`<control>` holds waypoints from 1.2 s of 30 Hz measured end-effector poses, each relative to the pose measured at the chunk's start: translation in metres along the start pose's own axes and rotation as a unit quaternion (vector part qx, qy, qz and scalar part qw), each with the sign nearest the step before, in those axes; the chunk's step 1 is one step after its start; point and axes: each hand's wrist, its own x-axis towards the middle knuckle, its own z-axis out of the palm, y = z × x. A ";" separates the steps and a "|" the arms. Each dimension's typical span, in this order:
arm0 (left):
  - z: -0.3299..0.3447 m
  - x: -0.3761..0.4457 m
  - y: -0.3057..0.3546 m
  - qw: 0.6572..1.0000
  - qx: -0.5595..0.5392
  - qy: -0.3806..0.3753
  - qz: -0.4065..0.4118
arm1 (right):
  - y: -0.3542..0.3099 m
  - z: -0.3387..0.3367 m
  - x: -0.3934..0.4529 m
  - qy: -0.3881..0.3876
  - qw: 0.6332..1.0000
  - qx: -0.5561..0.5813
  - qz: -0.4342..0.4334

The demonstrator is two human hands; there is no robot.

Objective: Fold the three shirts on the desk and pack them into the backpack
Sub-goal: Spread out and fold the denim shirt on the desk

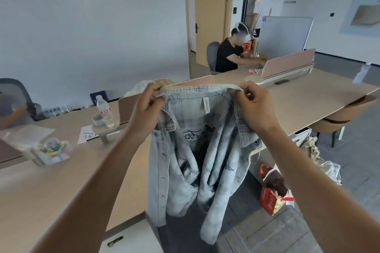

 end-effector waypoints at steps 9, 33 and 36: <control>0.058 0.171 -0.066 0.997 0.029 0.059 -0.036 | 0.102 0.043 0.188 -0.007 0.999 0.039 -0.004; 0.227 0.398 -0.524 0.939 0.164 0.006 -0.303 | 0.546 0.302 0.380 -0.245 0.922 -0.179 0.239; 0.251 0.354 -0.543 0.931 0.168 -0.027 -0.322 | 0.580 0.298 0.333 -0.293 0.900 -0.212 0.245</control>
